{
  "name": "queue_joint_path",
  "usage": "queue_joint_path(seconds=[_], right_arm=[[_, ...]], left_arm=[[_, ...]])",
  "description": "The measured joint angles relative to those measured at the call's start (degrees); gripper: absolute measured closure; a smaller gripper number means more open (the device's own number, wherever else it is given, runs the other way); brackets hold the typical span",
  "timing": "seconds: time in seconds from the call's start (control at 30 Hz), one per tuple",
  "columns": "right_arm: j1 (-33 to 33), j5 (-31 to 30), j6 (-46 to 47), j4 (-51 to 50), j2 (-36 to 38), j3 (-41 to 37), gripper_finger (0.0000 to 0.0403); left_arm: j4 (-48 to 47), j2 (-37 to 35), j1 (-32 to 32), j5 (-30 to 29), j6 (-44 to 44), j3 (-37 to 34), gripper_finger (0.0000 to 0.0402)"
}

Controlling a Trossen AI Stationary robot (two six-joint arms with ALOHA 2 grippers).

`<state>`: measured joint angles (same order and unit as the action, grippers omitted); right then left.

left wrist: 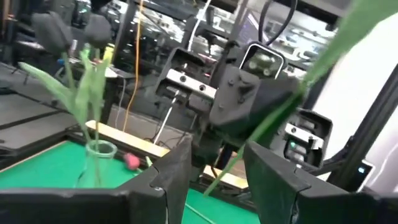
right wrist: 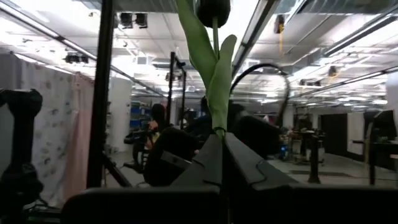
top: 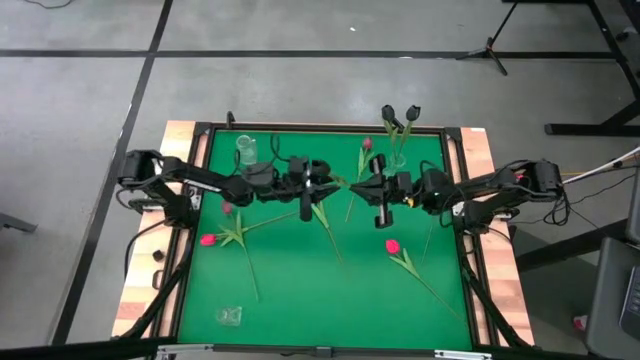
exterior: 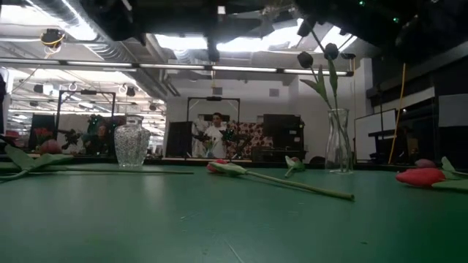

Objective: Sort flowers into vase by color
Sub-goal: Put the black flower into the top right transparent vase

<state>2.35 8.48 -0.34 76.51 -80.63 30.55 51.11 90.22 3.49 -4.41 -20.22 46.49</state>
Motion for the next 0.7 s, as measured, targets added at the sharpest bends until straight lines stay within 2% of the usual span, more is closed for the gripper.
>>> queue_joint_path(seconds=[0.13,0.3,0.43,0.7], right_arm=[[-0.26,-0.06,-0.02,-0.02,-1.43,1.82,0.0402],[-0.26,0.1,-0.01,-0.46,-2.68,3.62,0.0402],[-0.11,0.06,0.04,-4.69,-2.7,3.6,0.0402],[-0.13,0.1,0.07,-5.91,-2.68,3.53,0.0402]], left_arm=[[-0.65,0.69,-0.01,2.79,0.29,0.92,0.0256],[-2.69,0.64,-0.61,2.7,1.54,0.99,0.0256],[-2.82,-1.42,-1.5,2.68,3.11,0.99,0.0256],[-5.96,-5.95,-2.54,2.15,6.23,0.99,0.0256]])
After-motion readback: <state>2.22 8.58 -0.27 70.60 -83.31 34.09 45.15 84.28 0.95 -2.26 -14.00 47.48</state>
